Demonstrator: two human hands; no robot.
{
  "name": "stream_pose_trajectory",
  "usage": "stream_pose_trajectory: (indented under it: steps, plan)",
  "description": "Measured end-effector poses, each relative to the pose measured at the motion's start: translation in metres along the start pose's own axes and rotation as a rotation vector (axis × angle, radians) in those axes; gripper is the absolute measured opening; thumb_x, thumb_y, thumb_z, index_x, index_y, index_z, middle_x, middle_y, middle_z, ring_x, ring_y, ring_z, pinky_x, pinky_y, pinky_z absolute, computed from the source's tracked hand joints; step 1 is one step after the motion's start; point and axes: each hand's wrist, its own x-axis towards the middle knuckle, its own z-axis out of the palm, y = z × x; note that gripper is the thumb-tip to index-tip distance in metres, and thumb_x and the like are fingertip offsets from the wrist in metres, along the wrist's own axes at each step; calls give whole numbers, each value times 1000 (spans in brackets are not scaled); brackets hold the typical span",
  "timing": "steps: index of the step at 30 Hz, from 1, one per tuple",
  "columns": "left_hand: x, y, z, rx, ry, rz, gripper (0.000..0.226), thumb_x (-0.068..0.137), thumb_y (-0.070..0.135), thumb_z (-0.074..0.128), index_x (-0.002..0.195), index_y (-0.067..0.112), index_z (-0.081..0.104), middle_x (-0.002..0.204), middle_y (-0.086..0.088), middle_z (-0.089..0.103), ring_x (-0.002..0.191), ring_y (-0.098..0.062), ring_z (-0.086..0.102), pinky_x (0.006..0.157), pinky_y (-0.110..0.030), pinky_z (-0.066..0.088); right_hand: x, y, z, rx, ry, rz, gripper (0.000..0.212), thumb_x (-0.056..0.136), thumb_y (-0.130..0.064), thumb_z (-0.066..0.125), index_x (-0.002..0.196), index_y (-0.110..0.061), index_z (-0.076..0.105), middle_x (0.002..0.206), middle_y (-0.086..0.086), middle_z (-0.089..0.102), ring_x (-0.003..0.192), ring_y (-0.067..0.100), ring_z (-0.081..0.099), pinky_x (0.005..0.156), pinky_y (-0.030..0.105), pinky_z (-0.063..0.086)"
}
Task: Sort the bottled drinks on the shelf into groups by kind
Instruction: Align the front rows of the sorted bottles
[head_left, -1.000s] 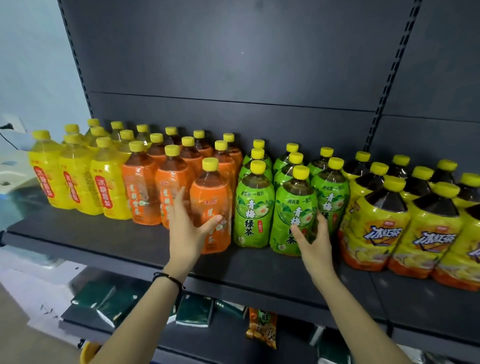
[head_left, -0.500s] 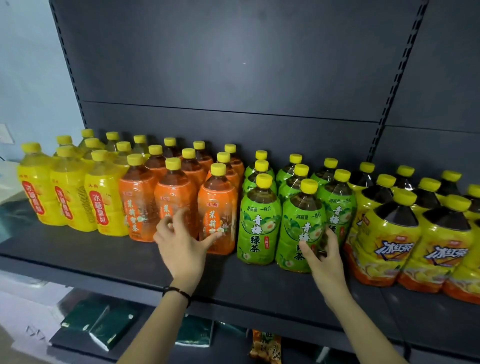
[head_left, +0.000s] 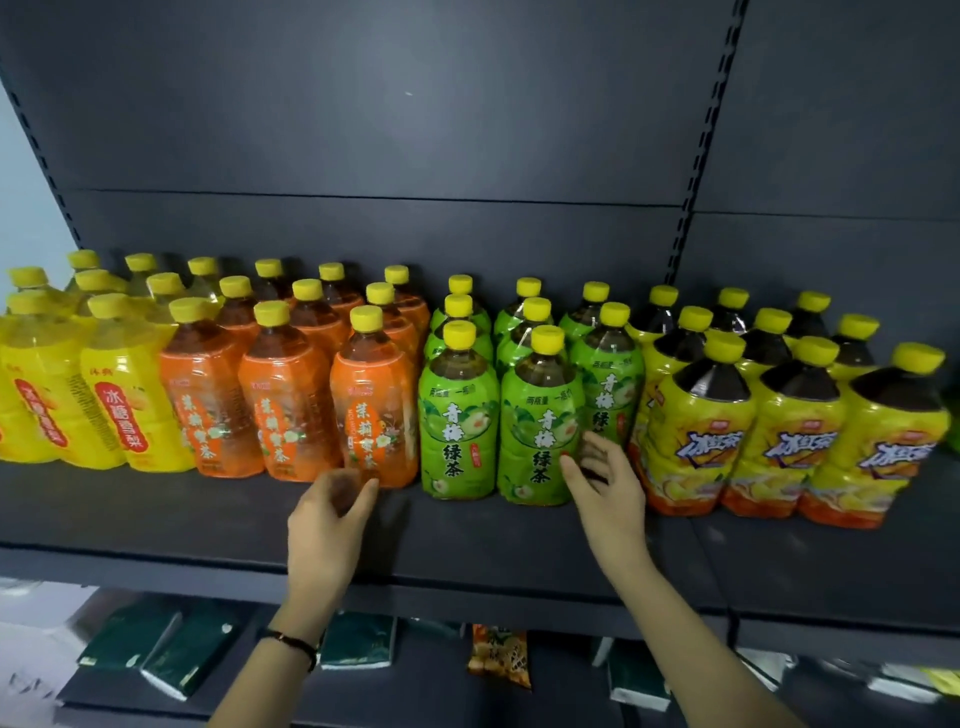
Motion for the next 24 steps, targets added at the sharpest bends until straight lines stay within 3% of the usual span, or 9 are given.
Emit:
stream_pose_trajectory:
  steps: [4, 6, 8, 10, 16, 21, 24]
  plan:
    - [-43, 28, 20, 56, -138, 111, 2, 90, 20, 62, 90, 19, 65, 89, 4, 67, 82, -10, 61, 65, -21, 39, -7, 5, -52, -78, -32, -71, 20, 90, -17, 64, 106, -29, 61, 90, -8, 67, 85, -1, 62, 71, 12, 48]
    - [-65, 48, 41, 67, -228, 154, 5, 91, 21, 62, 87, 23, 64, 87, 9, 67, 84, -4, 63, 64, -15, 41, -11, 5, -91, -99, -5, -70, 21, 89, -18, 66, 104, -30, 61, 86, -9, 67, 82, -3, 62, 71, 12, 49]
    - [-86, 72, 68, 58, -308, 172, 3, 90, 28, 63, 91, 25, 65, 91, 12, 68, 89, -5, 64, 69, -17, 46, -11, 7, -138, -127, 7, -46, 24, 86, -19, 70, 102, -34, 60, 89, -12, 67, 84, -4, 62, 77, 18, 51]
    - [-108, 100, 99, 46, -359, 199, 14, 88, 33, 64, 100, 26, 64, 100, 10, 67, 96, -7, 64, 78, -26, 50, -11, 11, -188, -194, -12, -29, 30, 84, -23, 72, 107, -36, 58, 98, -17, 66, 92, -3, 60, 84, 24, 51]
    - [-187, 187, 187, 17, -416, 352, 39, 87, 42, 63, 122, 27, 57, 119, 9, 59, 111, -12, 56, 87, -29, 46, -24, 26, -337, -344, -73, 40, 51, 84, -34, 70, 130, -34, 51, 115, -14, 59, 108, 4, 53, 80, 10, 39]
    - [-248, 247, 254, -2, -510, 450, 59, 77, 67, 50, 124, 31, 54, 119, 14, 56, 110, -8, 54, 87, -28, 47, -20, 31, -433, -377, -4, 40, 48, 84, -31, 70, 129, -30, 53, 113, -11, 62, 106, 7, 56, 82, 14, 40]
    - [-269, 280, 294, -22, -552, 483, 51, 81, 60, 55, 123, 32, 54, 117, 17, 54, 111, -7, 53, 89, -28, 45, -4, 35, -473, -367, 40, 41, 44, 83, -31, 71, 125, -30, 56, 109, -11, 63, 104, 8, 57, 81, 13, 40]
